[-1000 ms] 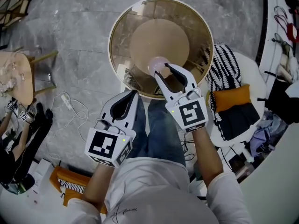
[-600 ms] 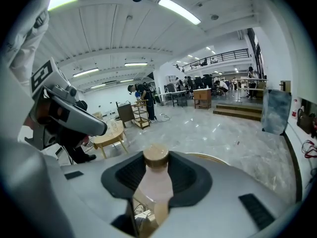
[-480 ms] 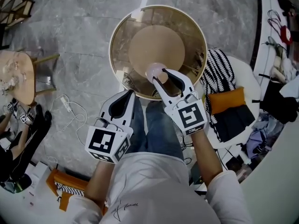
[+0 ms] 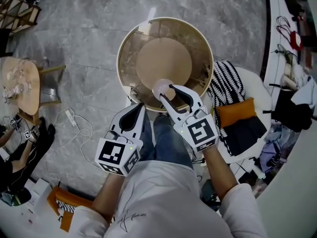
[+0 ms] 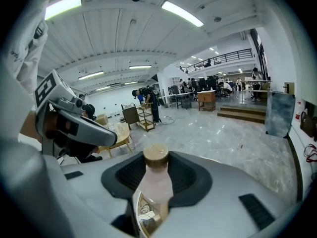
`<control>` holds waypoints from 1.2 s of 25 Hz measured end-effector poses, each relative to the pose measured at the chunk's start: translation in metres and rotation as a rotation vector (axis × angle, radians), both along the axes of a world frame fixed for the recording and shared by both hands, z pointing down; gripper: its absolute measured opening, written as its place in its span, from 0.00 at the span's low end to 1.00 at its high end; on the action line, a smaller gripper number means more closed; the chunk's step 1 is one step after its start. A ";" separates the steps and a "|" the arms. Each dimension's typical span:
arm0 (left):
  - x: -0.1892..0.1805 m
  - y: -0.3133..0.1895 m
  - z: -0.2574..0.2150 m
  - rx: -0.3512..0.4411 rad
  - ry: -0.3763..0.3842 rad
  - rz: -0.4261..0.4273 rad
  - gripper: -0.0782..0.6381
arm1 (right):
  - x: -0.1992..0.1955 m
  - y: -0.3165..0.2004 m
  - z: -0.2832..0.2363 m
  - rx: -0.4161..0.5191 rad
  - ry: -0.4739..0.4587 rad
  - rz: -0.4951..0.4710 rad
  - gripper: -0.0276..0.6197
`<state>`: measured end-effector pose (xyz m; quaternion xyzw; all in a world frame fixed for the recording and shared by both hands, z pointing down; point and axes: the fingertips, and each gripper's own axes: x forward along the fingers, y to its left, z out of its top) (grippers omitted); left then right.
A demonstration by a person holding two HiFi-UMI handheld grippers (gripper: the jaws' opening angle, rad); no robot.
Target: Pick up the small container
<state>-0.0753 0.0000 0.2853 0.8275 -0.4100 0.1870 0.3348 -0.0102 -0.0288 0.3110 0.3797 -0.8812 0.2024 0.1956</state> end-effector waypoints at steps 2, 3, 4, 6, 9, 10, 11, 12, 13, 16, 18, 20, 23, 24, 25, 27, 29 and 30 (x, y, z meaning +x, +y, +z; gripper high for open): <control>0.002 0.004 -0.007 0.010 0.007 -0.004 0.12 | 0.001 0.005 -0.007 0.004 -0.003 0.001 0.27; 0.002 0.006 -0.010 0.014 0.009 -0.004 0.12 | 0.002 0.007 -0.011 0.005 -0.007 0.003 0.27; 0.003 0.008 -0.012 0.017 0.010 -0.004 0.12 | 0.003 0.009 -0.015 0.005 -0.014 0.008 0.27; 0.003 0.011 -0.017 0.025 0.013 -0.002 0.12 | 0.004 0.011 -0.021 0.002 -0.034 0.018 0.27; 0.002 0.015 -0.025 0.038 0.018 -0.001 0.12 | 0.004 0.016 -0.032 0.008 -0.048 0.019 0.27; 0.001 0.017 -0.029 0.043 0.019 -0.002 0.12 | 0.004 0.018 -0.036 0.012 -0.048 0.015 0.27; 0.001 0.019 -0.032 0.047 0.020 -0.003 0.12 | 0.004 0.020 -0.039 0.016 -0.047 0.011 0.27; 0.001 0.021 -0.035 0.052 0.022 -0.004 0.12 | 0.005 0.023 -0.043 0.019 -0.046 0.007 0.27; 0.001 0.022 -0.039 0.058 0.024 -0.006 0.12 | 0.005 0.026 -0.047 0.023 -0.044 0.004 0.27; 0.001 0.028 -0.048 0.073 0.029 -0.010 0.12 | 0.007 0.033 -0.057 0.032 -0.040 0.000 0.27; 0.003 0.031 -0.053 0.083 0.035 -0.010 0.12 | 0.010 0.038 -0.063 0.035 -0.036 -0.001 0.27; 0.005 0.034 -0.059 0.097 0.041 -0.009 0.12 | 0.013 0.041 -0.070 0.042 -0.037 -0.002 0.27; 0.008 0.040 -0.067 0.114 0.048 0.002 0.12 | 0.014 0.046 -0.080 0.055 -0.041 0.000 0.27; 0.009 0.043 -0.070 0.118 0.050 0.005 0.12 | 0.014 0.049 -0.083 0.060 -0.040 0.000 0.27; 0.009 0.046 -0.073 0.122 0.053 0.008 0.12 | 0.015 0.051 -0.087 0.064 -0.040 0.000 0.27; 0.011 0.050 -0.079 0.131 0.058 0.012 0.12 | 0.015 0.056 -0.095 0.073 -0.041 -0.002 0.27; 0.013 0.054 -0.085 0.142 0.062 0.013 0.12 | 0.016 0.061 -0.103 0.084 -0.043 -0.002 0.27; 0.013 0.056 -0.088 0.149 0.064 0.013 0.12 | 0.016 0.063 -0.107 0.089 -0.045 -0.003 0.27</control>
